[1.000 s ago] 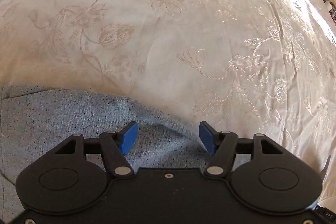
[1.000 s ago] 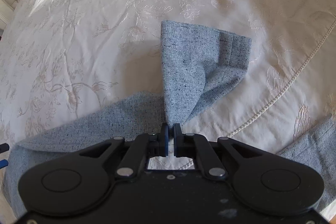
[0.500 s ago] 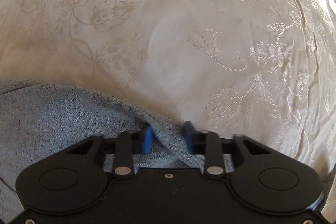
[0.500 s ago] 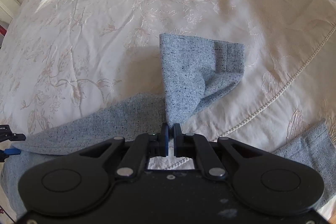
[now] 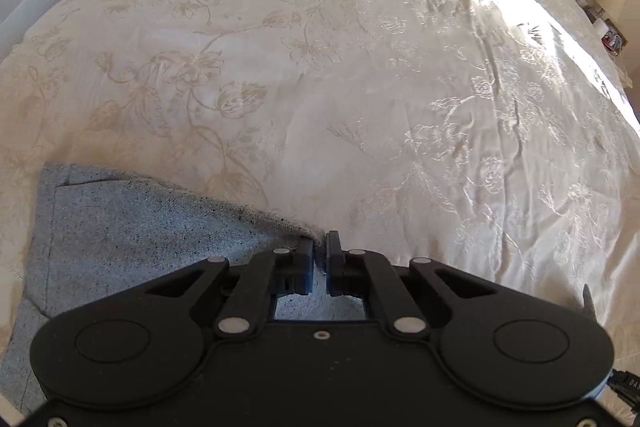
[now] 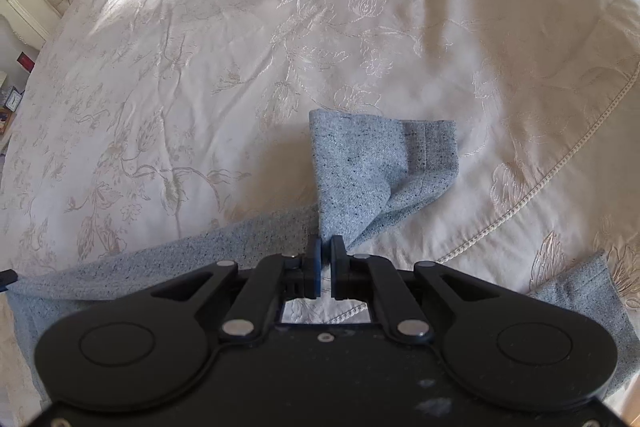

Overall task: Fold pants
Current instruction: 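Grasp the cuff with the right tool while the left tool grasps the waistband edge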

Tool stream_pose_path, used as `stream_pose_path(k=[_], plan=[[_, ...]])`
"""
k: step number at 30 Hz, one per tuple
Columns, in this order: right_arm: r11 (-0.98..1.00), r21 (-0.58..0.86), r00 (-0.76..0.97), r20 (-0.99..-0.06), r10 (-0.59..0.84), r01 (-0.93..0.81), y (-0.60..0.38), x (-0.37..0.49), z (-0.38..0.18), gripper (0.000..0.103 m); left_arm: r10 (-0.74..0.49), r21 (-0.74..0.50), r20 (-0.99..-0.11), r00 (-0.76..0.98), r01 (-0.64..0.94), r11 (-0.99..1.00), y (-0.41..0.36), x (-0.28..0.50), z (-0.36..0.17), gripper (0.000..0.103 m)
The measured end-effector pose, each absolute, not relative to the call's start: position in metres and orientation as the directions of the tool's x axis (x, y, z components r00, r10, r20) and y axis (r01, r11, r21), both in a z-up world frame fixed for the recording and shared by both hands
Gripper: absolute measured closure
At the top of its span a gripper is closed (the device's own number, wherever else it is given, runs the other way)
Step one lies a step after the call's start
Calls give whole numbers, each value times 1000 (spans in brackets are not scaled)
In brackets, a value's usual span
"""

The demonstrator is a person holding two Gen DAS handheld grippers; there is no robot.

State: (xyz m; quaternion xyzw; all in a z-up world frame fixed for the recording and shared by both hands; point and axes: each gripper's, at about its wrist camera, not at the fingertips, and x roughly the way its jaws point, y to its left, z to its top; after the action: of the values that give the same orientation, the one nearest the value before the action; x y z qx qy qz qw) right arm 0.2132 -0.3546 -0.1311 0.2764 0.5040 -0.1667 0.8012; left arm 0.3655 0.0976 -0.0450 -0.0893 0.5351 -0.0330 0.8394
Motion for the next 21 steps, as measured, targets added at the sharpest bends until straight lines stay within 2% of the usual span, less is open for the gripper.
stream_pose_path(k=[9, 21], plan=[[823, 260, 451, -893, 5, 505, -357, 158, -107, 98, -114, -117, -881, 458, 23, 993, 103, 256, -28, 96], [855, 223, 370, -928, 40, 468, -344, 95, -137, 98, -46, -73, -937, 345, -65, 995, 114, 155, -79, 97]])
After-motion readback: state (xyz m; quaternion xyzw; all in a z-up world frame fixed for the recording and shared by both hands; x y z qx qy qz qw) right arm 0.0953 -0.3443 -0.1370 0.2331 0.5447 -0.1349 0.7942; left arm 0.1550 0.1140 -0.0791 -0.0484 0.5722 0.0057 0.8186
